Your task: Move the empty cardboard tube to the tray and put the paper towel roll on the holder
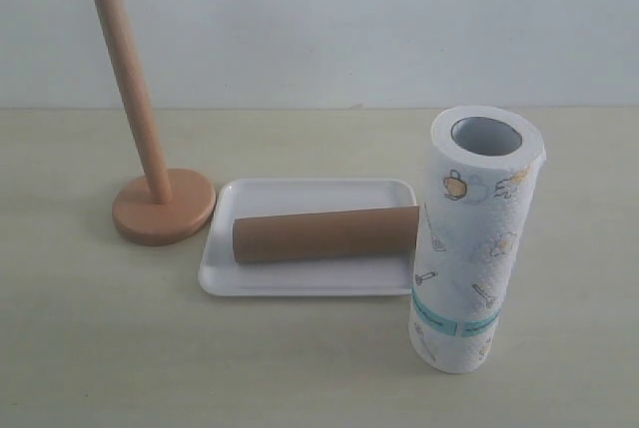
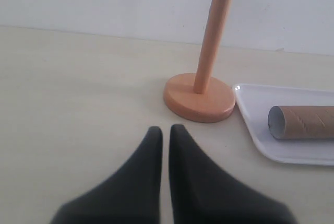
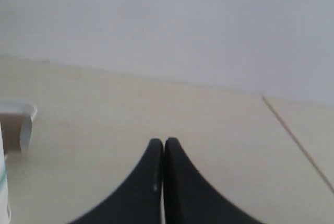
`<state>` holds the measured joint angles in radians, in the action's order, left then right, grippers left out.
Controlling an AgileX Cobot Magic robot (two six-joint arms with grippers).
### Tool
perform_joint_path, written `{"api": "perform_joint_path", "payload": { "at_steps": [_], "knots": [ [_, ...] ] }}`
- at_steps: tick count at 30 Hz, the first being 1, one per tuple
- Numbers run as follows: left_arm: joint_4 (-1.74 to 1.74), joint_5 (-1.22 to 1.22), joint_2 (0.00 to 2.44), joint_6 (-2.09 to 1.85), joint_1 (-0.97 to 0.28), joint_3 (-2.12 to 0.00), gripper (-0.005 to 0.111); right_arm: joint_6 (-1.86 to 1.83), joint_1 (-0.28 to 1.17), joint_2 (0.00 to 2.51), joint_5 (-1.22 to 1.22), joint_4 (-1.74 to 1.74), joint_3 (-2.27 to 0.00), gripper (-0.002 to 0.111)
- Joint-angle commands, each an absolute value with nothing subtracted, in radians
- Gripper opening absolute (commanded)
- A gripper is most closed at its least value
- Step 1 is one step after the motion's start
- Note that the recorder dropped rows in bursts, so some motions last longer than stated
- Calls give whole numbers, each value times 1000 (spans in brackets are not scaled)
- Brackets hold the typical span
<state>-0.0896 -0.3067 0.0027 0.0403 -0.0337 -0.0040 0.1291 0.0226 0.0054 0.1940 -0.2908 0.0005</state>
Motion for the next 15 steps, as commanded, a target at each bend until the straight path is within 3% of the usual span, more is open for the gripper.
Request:
{"api": "perform_joint_path", "payload": {
  "at_steps": [1,4,7,15],
  "knots": [
    [-88,-307,0,35,-31,0,4,112,19,0,-212,-320,0,0],
    [-88,-307,0,35,-31,0,4,183,19,0,-553,-318,0,0],
    [-88,-307,0,35,-31,0,4,537,19,0,-825,-323,0,0],
    [-88,-307,0,35,-31,0,4,771,19,190,-563,-583,-199,0]
  ]
}}
